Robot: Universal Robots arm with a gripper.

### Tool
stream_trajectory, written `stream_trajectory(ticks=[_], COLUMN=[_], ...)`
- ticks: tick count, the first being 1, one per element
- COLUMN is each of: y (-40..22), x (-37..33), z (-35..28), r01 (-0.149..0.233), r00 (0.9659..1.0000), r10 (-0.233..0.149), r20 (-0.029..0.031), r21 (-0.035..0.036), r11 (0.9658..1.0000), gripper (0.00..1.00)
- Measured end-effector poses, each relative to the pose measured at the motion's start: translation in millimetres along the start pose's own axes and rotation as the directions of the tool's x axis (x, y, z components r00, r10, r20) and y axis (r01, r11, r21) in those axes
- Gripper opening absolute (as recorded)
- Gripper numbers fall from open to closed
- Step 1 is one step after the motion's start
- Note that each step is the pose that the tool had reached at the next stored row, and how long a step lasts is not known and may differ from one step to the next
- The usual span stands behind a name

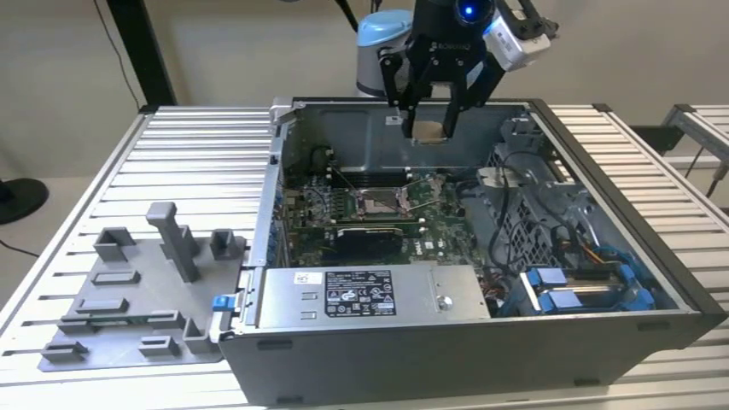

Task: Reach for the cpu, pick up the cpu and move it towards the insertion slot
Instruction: 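Pick up the cpu and move it towards the insertion slot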

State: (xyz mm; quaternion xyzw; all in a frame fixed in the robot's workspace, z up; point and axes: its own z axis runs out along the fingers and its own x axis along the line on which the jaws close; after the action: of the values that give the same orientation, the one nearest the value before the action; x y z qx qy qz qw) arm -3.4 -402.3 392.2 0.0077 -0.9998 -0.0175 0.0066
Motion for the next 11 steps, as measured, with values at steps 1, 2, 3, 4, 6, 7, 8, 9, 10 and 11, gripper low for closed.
stream_trajectory(ticks=[1, 2, 3, 4, 6, 7, 8, 9, 10, 11], y=[2.1, 4.3, 6.4, 8.3, 12.1, 14.5, 17.0, 19.4, 21.9, 24.4], x=[1.0, 2.1, 3.5, 4.9, 7.8, 9.0, 10.0, 11.0, 12.0, 13.0], z=[0.4, 0.6, 1.0, 1.3, 1.9, 2.2, 2.6, 2.9, 3.2, 3.5], r01=[0.0, 0.0, 0.0, 0.0, 0.0, 0.0, 0.0, 0.0, 0.0, 0.0], r00=[1.0, 1.0, 1.0, 1.0, 1.0, 1.0, 1.0, 1.0, 1.0, 1.0], r10=[0.0, 0.0, 0.0, 0.0, 0.0, 0.0, 0.0, 0.0, 0.0, 0.0], r20=[0.0, 0.0, 0.0, 0.0, 0.0, 0.0, 0.0, 0.0, 0.0, 0.0], r21=[-0.0002, 0.0, 0.0, -0.0001, 0.0, 0.0, 0.0, 0.0001, 0.0002, 0.0003], r11=[1.0, 1.0, 1.0, 1.0, 1.0, 1.0, 1.0, 1.0, 1.0, 1.0], gripper=[0.0, 0.0, 0.0, 0.0, 0.0, 0.0, 0.0, 0.0, 0.0, 0.0])
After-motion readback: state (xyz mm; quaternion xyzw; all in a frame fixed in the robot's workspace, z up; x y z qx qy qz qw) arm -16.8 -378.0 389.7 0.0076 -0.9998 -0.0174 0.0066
